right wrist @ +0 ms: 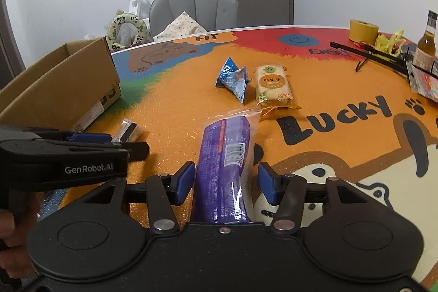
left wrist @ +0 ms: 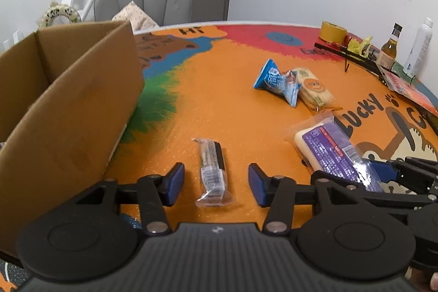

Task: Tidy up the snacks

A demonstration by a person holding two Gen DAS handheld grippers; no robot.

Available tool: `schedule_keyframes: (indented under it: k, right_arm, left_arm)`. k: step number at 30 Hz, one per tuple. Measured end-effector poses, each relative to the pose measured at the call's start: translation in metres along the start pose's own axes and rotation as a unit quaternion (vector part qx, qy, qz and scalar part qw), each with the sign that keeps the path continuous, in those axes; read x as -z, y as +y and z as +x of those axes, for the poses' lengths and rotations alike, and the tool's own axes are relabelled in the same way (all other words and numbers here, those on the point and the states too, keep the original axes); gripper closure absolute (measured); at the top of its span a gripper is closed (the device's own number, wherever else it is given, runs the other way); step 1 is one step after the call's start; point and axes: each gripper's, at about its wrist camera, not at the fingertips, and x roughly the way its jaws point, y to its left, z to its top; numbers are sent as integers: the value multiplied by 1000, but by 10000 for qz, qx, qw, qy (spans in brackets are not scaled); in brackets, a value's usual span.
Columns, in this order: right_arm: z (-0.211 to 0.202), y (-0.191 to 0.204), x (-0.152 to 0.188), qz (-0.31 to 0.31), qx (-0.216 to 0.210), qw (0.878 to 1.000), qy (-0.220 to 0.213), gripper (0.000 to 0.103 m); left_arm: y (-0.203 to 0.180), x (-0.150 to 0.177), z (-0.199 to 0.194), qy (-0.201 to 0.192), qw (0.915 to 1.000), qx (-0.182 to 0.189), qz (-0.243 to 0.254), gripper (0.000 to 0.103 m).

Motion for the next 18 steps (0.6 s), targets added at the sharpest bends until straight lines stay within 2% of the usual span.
schedule_keyframes:
  k: [1, 2, 4, 18]
  right_arm:
    - [0, 1, 0, -34, 44, 10000, -20, 63]
    - [0, 1, 0, -34, 59, 10000, -35, 66]
    - [0, -1, -1, 41, 39, 10000, -50, 69]
    - [-24, -4, -10, 457, -115, 9977, -484, 74]
  left_arm:
    - [1, 1, 0, -11, 10000, -8, 10, 65]
    - [2, 2, -1, -39, 10000, -11, 27, 78]
    - [6, 2, -2, -51, 10000, -23, 12, 85]
    - [16, -10, -37, -408, 9989, 212, -19, 86]
